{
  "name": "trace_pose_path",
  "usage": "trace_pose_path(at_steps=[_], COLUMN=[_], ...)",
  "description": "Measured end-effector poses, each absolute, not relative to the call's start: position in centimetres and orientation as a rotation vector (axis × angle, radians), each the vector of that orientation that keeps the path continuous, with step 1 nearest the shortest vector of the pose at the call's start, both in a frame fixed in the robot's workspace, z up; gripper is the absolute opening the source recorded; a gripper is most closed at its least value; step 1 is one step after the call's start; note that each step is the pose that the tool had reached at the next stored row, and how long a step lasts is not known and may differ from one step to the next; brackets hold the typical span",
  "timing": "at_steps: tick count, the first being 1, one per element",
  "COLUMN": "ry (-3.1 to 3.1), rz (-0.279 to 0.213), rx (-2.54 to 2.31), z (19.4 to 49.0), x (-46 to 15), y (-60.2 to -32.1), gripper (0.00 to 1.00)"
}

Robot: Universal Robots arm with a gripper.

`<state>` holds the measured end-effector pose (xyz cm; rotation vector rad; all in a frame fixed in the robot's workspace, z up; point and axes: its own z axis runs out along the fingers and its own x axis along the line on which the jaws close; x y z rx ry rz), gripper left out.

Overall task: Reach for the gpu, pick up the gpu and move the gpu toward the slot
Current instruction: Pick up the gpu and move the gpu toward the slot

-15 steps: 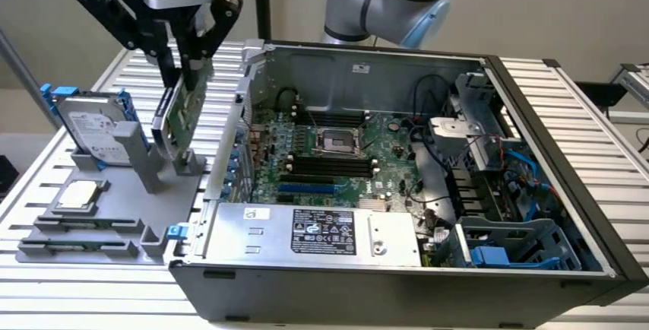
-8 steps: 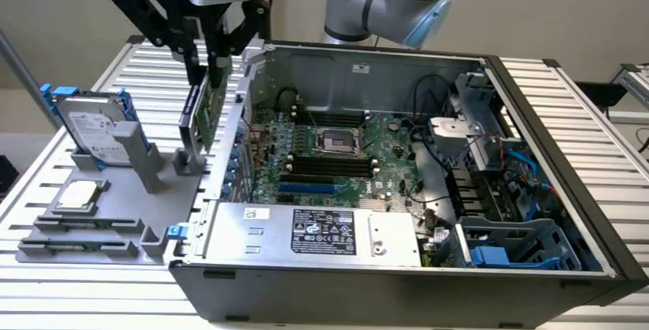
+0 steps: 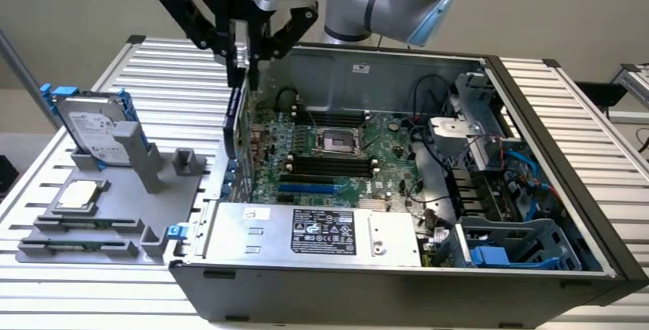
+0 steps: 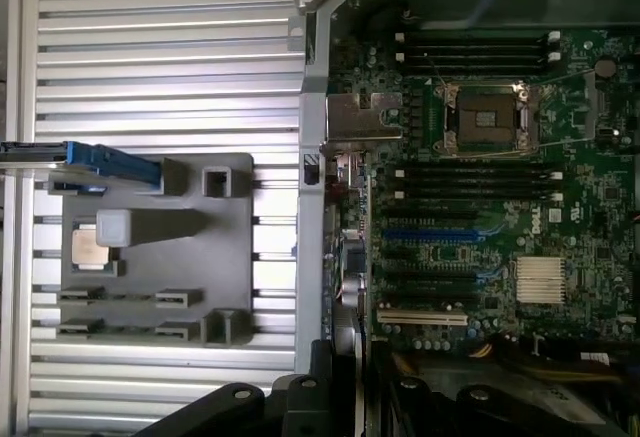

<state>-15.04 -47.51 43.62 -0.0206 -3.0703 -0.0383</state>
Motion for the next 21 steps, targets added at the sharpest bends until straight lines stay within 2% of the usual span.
trace_pose_path(at_steps=[13, 21], ry=[-3.068, -3.068], rz=[-0.038, -0.038], rx=[-0.020, -0.021], z=[42.1, 40.7], x=[-9.1, -5.6], y=[-47.3, -46.0], gripper=[0.26, 0.26])
